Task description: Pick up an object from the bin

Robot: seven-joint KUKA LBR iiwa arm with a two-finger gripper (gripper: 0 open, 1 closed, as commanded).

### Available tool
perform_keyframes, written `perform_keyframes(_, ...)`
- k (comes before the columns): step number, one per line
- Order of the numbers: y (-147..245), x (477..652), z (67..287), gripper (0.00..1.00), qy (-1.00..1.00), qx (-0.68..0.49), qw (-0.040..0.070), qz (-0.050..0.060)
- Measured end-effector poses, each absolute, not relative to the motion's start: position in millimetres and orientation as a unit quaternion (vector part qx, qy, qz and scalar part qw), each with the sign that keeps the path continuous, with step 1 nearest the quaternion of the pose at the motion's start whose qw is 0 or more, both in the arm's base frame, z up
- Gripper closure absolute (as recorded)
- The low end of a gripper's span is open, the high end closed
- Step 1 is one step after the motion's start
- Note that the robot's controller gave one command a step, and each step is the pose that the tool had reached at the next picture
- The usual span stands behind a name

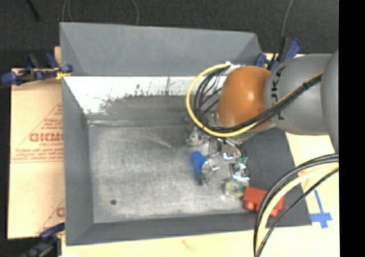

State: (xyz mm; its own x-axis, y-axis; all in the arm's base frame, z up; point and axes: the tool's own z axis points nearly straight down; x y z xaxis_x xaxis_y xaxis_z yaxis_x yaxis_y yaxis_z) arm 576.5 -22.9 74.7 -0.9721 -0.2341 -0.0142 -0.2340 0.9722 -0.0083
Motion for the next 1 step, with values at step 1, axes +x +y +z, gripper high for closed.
perform_keyframes(1, -21.3, 579.2, 77.4, 1.00, 0.993, -0.116, 0.011, -0.002)
